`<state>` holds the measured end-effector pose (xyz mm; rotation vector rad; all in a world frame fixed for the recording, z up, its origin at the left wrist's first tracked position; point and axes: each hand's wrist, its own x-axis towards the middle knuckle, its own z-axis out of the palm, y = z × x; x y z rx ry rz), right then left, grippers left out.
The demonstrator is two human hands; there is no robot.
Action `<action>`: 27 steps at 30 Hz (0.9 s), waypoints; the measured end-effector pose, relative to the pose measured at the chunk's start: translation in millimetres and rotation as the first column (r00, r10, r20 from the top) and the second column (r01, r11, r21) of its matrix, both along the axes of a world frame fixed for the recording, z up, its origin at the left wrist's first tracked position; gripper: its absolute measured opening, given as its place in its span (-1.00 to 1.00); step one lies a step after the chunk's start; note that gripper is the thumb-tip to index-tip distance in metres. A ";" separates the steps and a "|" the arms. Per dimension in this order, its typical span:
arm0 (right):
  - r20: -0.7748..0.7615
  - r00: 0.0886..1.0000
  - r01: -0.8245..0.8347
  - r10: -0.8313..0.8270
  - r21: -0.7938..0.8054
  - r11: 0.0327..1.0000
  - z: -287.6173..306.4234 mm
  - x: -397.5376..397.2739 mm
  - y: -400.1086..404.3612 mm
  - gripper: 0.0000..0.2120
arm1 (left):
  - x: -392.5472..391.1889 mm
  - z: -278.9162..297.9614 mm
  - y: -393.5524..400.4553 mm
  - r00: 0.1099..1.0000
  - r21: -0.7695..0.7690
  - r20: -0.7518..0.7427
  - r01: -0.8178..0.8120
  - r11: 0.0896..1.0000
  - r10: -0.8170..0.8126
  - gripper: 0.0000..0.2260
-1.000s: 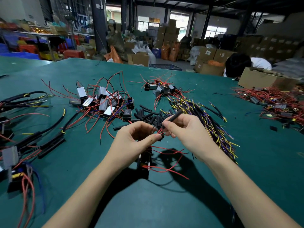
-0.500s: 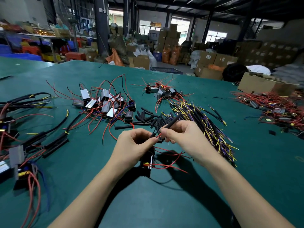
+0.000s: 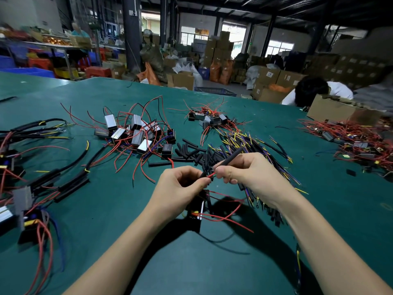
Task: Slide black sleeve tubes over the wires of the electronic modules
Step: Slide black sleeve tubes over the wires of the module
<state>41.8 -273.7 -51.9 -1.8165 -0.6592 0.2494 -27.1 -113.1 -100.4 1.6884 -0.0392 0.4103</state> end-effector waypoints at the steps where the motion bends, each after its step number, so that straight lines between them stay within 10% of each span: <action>1: 0.003 1.000 -0.004 0.004 -0.009 1.000 0.5 0.4 -1.1 -0.95 | 0.1 -0.1 -0.6 1.000 0.008 0.005 0.005 1.000 -0.005 -0.90; 12: 0.055 0.998 0.005 0.003 -0.139 0.990 1.0 3.0 -6.3 -0.91 | -1.1 1.7 0.2 1.000 -0.042 0.028 -0.010 0.999 0.011 -0.88; 17: -0.240 0.965 -0.050 0.103 0.217 0.975 3.7 6.5 -12.1 -0.51 | -1.0 4.5 2.6 0.999 -0.103 0.036 -0.031 0.994 0.034 -0.89; 22: 0.025 1.000 0.013 -0.017 0.130 0.991 4.7 11.9 -18.9 -0.90 | -1.2 3.8 4.5 1.000 -0.111 0.017 -0.023 0.994 0.025 -0.88; 27: 0.007 1.000 -0.001 0.000 0.134 0.991 3.6 11.7 -18.2 -0.86 | -0.4 5.5 6.4 0.999 -0.092 0.037 -0.034 0.995 0.038 -0.88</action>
